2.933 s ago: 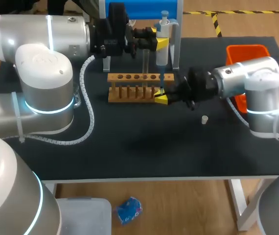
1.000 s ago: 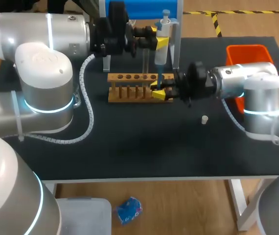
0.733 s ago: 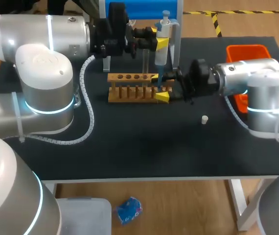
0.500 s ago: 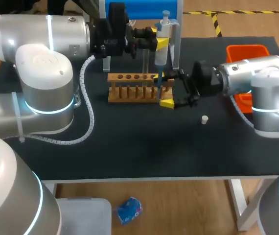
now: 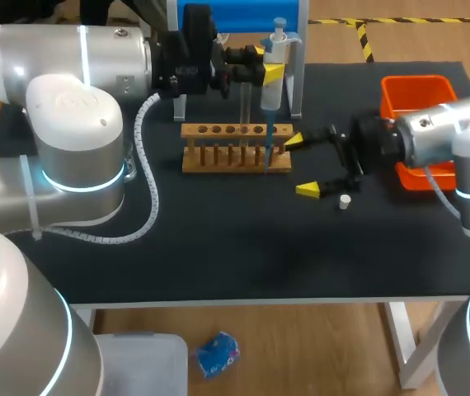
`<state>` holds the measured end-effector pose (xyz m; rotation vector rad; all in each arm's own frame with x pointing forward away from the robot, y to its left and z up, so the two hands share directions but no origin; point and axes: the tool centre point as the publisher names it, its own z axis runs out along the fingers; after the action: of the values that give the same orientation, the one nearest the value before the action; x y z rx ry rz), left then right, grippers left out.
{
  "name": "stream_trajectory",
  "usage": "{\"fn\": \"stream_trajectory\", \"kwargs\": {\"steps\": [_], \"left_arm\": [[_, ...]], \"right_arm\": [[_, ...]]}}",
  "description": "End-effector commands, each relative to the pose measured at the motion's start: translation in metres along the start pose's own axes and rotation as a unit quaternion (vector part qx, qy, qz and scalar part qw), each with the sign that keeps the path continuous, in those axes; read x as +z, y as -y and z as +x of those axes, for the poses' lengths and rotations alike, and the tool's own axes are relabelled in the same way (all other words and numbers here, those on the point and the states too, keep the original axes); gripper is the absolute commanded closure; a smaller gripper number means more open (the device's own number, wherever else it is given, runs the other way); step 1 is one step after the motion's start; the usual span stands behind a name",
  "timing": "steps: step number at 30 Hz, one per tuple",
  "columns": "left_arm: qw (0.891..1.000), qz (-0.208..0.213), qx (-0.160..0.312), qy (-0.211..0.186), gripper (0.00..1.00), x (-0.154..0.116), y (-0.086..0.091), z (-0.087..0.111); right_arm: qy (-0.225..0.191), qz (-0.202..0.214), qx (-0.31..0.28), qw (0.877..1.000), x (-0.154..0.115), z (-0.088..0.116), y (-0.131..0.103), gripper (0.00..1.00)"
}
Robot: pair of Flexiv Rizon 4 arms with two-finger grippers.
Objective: Invert the test tube, pick up the pipette, mount the tip to pipette, aspirate from beaker and dispense into the tube, eject the tip, return the pipette, and cap with the stopper.
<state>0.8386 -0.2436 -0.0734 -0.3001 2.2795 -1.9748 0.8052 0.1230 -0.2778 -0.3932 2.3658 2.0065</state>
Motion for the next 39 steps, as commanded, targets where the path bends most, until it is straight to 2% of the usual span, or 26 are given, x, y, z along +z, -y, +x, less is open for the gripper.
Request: {"fn": "stream_trajectory", "kwargs": {"steps": [1, 11, 13, 20, 25, 39], "left_arm": [[1.000, 0.000, 0.000, -0.001, 1.00, 0.000, 0.000, 0.000], [1.000, 0.003, -0.001, 0.001, 1.00, -0.002, -0.002, -0.001], [1.000, 0.005, -0.005, 0.013, 1.00, -0.013, -0.006, -0.006], [0.996, 0.022, 0.013, 0.082, 1.00, -0.081, -0.014, -0.032], [0.992, 0.014, 0.021, 0.127, 1.00, -0.117, -0.018, -0.044], [0.992, 0.014, 0.021, 0.127, 1.00, -0.117, -0.018, -0.044]], "right_arm": [[0.005, 0.019, -0.002, 1.000, -0.004, 0.010, -0.010, 0.00], [0.005, 0.019, -0.002, 1.000, -0.004, 0.010, -0.010, 0.00], [0.005, 0.019, -0.002, 1.000, -0.004, 0.010, -0.010, 0.00], [0.005, 0.019, -0.002, 1.000, -0.004, 0.010, -0.010, 0.00], [0.005, 0.019, -0.002, 1.000, -0.004, 0.010, -0.010, 0.00], [0.005, 0.019, -0.002, 1.000, -0.004, 0.010, -0.010, 0.00]]}}
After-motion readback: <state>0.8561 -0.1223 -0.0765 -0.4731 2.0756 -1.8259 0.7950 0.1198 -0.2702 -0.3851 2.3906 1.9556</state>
